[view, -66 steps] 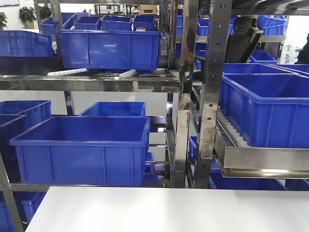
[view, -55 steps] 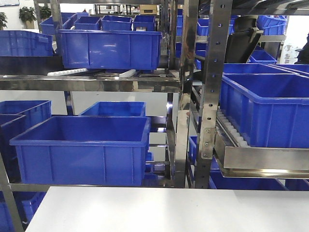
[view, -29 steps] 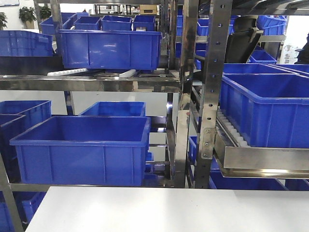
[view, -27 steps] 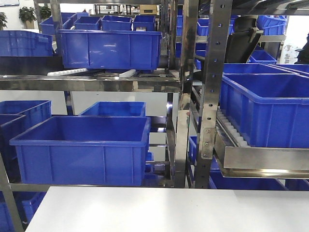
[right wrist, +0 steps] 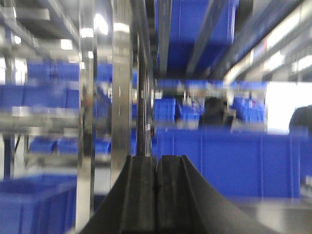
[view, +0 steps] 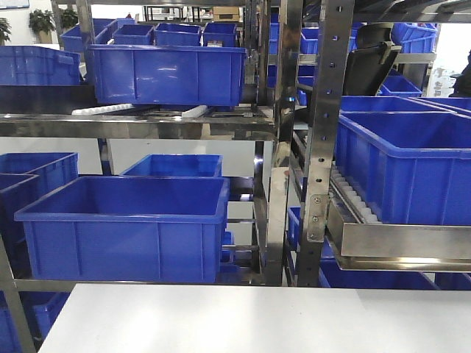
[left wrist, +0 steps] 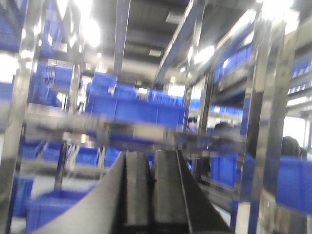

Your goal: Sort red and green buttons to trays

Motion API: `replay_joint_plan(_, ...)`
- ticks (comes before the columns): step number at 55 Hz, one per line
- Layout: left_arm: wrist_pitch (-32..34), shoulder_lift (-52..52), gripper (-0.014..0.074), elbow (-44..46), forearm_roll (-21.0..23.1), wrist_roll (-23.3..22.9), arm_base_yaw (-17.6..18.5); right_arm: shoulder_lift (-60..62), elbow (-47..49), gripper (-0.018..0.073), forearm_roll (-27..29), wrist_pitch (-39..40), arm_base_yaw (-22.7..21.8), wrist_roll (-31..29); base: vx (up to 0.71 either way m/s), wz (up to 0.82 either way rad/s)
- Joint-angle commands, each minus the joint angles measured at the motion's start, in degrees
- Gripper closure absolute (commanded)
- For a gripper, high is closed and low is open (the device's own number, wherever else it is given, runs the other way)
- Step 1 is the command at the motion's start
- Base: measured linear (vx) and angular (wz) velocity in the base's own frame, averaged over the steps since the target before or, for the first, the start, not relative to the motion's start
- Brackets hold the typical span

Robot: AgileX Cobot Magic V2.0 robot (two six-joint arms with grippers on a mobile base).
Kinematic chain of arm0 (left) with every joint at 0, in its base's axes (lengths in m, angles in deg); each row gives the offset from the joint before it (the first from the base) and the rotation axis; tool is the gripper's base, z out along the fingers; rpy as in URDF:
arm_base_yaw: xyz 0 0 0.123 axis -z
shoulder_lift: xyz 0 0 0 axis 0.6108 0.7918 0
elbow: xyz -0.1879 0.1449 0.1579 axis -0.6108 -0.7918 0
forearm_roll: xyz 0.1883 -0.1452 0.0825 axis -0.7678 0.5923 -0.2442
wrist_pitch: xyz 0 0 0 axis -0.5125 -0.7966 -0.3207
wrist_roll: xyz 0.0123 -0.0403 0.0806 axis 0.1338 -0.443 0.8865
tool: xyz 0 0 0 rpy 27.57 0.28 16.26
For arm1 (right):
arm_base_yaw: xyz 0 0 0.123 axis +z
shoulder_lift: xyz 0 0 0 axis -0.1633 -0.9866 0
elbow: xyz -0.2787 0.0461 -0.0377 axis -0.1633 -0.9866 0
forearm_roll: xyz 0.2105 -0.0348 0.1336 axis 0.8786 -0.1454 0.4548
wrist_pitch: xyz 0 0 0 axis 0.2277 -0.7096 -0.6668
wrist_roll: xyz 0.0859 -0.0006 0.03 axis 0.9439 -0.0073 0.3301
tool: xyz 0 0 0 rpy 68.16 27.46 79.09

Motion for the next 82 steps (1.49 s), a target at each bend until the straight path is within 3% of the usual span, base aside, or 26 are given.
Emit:
replay_joint_plan(1, -1.96, 8.09, 0.0602, 11.24, 0.54, 4.68, 0.15, -6.77, 10.54, 0.0569, -1.50, 2.51, -0.03, -0.87, 0.00, 0.00)
replay_joint_plan(7, -4.91, 19.86, 0.0602, 21.14, 0.59, 8.76, 0.25, -17.66, 19.95, 0.0569, -1.84, 2.72, -0.03, -0.87, 0.00, 0.00)
replay_joint_plan(15, -5.62, 31.99, 0.0602, 29.89, 0.59, 9.44, 0.28, -27.80, 25.32, 0.0569, -1.34, 4.27, -0.03, -0.37, 0.00, 0.00)
replay_joint_plan(36, -0.14, 43.25, 0.0551, 31.70, 0.59, 9.55, 0.28, -35.17, 25.77, 0.0526, -1.26, 3.06, -0.03, -0.23, 0.00, 0.00)
replay_joint_plan(42, 0.43, 43.61, 0.0477, 31.70, 0.59, 9.61, 0.28, -35.17, 25.77, 0.0434, -1.26, 3.06, -0.03, -0.23, 0.00, 0.00)
replay_joint_plan(56, 0.51, 43.61, 0.0193, 31.70, 0.59, 9.61, 0.28, -35.17, 25.77, 0.0041, -1.32, 3.15, -0.03, -0.28, 0.00, 0.00)
replay_joint_plan(63, 0.44, 43.61, 0.0086, 31.70, 0.59, 9.49, 0.28, -35.17, 25.77, -0.0085, -0.73, 4.32, -0.03, 0.04, 0.00, 0.00)
replay_joint_plan(71, 0.63, 43.61, 0.0059, 31.70, 0.64, 9.49, 0.28, -37.10, 22.85, -0.0088, 0.72, 8.40, 0.27, 1.25, 0.00, 0.00)
replay_joint_plan(82, 0.35, 43.61, 0.0061, 31.70, 0.64, 9.49, 0.28, -46.00, 3.45, -0.0008, -1.91, 19.95, 1.62, 4.46, 0.00, 0.00)
